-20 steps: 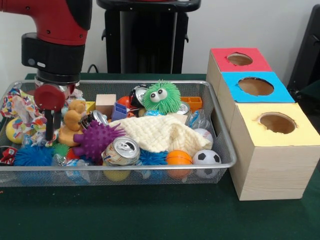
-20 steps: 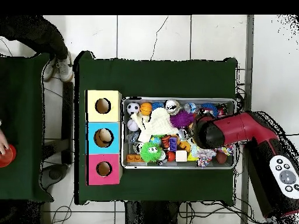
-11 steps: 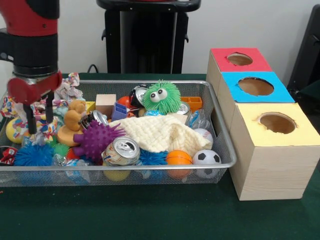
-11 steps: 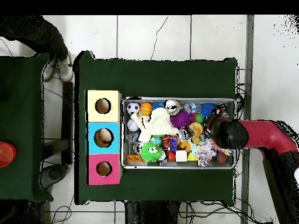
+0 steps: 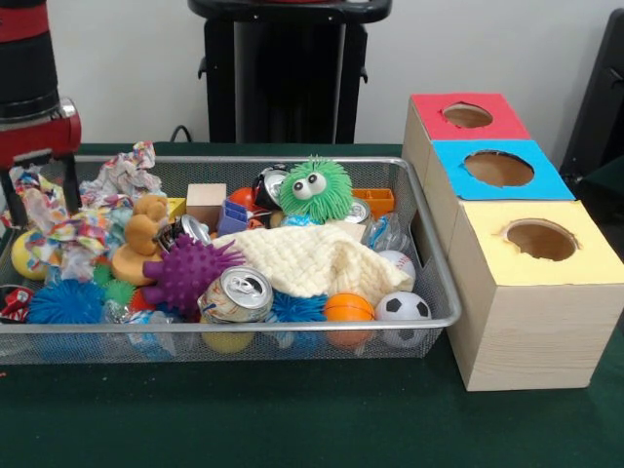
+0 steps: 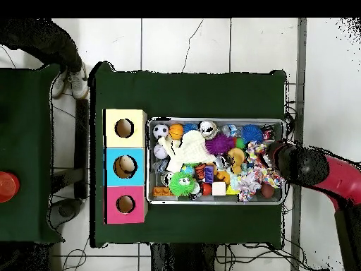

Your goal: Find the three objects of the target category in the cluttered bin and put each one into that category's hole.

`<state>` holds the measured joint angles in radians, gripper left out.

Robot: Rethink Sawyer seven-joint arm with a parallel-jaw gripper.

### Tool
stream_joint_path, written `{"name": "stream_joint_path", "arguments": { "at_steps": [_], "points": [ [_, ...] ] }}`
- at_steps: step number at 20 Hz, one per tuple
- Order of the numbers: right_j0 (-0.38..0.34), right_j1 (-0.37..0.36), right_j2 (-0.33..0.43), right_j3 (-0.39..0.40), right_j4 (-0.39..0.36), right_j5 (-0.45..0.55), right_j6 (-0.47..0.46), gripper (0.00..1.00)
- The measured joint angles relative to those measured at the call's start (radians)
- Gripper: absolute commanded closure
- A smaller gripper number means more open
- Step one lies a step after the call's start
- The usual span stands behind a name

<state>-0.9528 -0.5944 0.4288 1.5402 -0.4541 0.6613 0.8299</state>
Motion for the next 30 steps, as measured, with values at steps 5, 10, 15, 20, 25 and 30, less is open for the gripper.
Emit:
{"name": "stream_joint_path", "arguments": {
  "at_steps": [5,10,15,20,25,30],
  "points": [
    [0.019,-0.051,-0.067,0.037,0.063,0.0,0.124,0.0],
    [0.026,-0.1,-0.12,0.079,0.088,0.0,0.174,0.0],
    [0.032,-0.145,-0.164,0.138,0.104,-0.001,0.176,0.0],
    [0.04,-0.162,-0.19,0.188,0.106,-0.012,0.176,0.0],
    [0.069,-0.165,-0.222,0.252,0.106,-0.066,0.176,0.0],
    [0.105,-0.165,-0.244,0.31,0.111,-0.148,0.18,0.0]
  ]
}}
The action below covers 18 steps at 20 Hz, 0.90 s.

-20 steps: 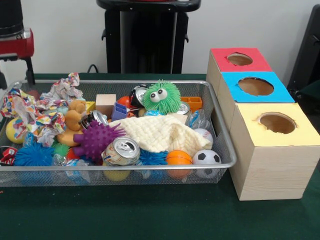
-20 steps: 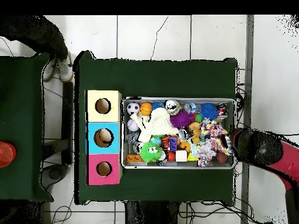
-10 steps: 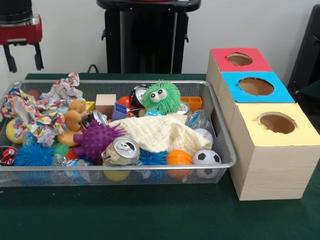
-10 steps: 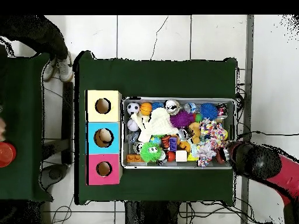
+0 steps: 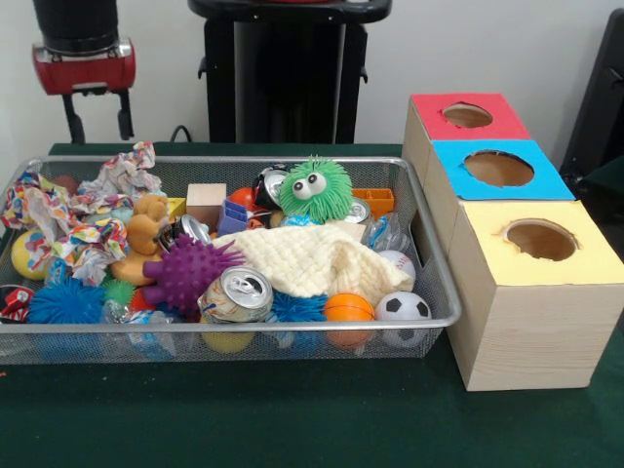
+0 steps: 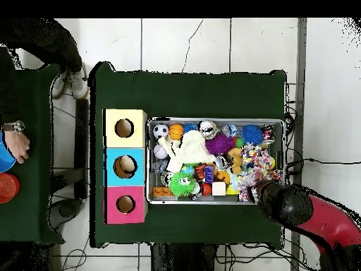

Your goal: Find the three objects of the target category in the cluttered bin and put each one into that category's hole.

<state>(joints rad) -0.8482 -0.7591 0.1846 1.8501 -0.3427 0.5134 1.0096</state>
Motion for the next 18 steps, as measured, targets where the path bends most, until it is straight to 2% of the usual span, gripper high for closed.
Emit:
{"name": "stream_joint_path", "arguments": {
  "at_steps": [4,10,18],
  "points": [
    [0.037,0.013,-0.019,0.032,0.012,-0.054,0.0,0.0],
    [0.062,0.056,-0.025,0.045,0.037,-0.076,0.0,0.0],
    [0.015,0.098,-0.025,0.045,0.042,-0.093,0.0,0.0]
  ]
}}
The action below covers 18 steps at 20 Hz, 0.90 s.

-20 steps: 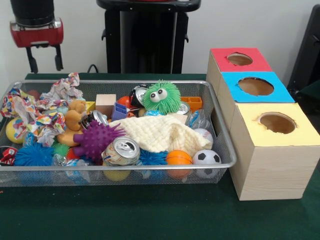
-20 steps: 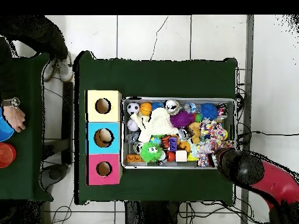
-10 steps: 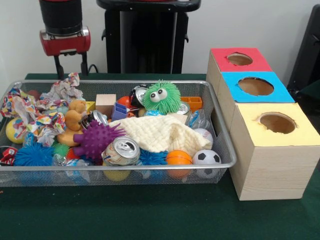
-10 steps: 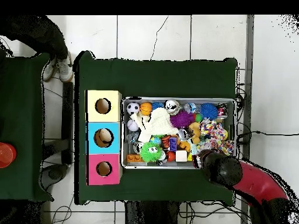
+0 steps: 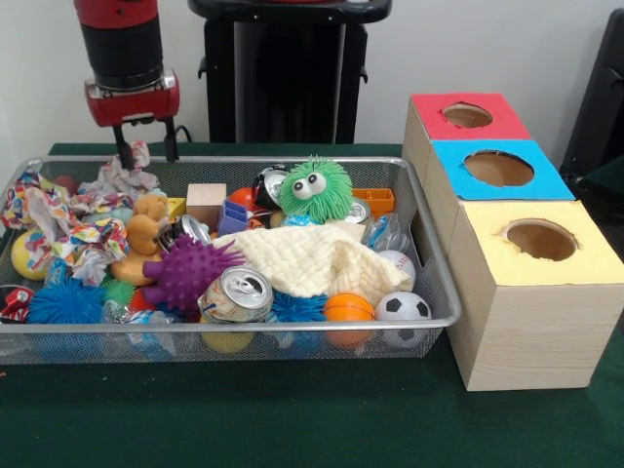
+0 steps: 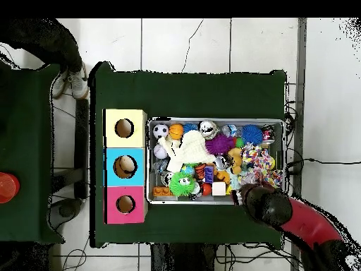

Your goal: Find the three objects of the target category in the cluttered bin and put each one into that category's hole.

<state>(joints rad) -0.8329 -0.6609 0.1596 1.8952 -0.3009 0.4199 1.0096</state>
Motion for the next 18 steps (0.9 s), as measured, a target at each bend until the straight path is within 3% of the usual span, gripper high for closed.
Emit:
{"name": "stream_joint_path", "arguments": {
  "at_steps": [13,18],
  "points": [
    [-0.2,-0.038,0.0,0.0,0.0,0.0,0.0,0.0],
    [-0.218,-0.037,0.0,-0.001,0.0,0.0,0.0,0.0]
  ]
}}
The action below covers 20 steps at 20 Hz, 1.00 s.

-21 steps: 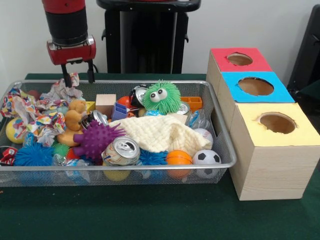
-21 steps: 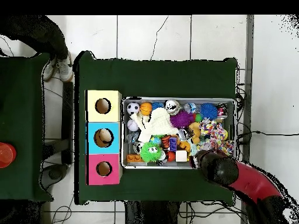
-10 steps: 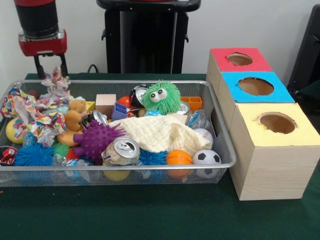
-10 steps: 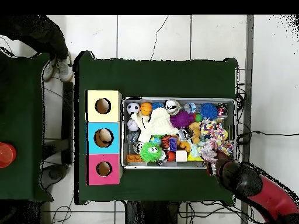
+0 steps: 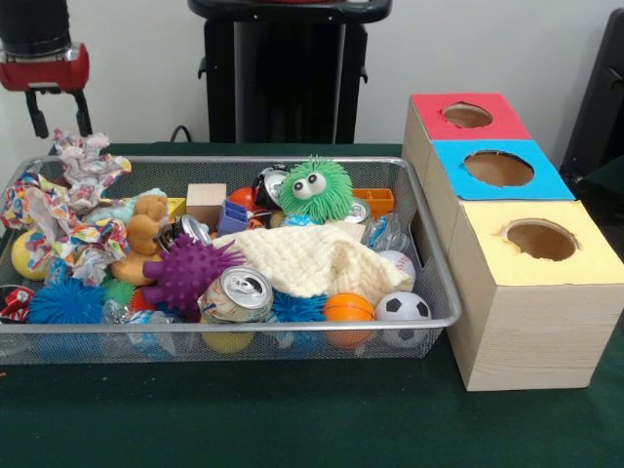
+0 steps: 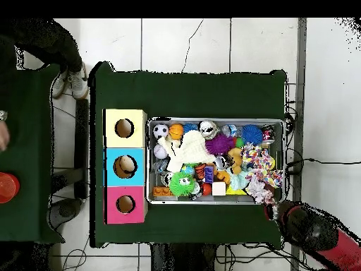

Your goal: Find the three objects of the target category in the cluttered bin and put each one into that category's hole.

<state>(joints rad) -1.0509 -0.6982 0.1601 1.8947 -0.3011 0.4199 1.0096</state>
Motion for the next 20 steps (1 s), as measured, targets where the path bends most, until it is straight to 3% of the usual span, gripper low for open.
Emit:
{"name": "stream_joint_path", "arguments": {
  "at_steps": [7,20],
  "points": [
    [0.012,0.004,0.024,-0.012,-0.009,0.004,0.0,0.0],
    [0.184,0.052,0.062,-0.113,-0.057,0.048,0.0,0.0]
  ]
}}
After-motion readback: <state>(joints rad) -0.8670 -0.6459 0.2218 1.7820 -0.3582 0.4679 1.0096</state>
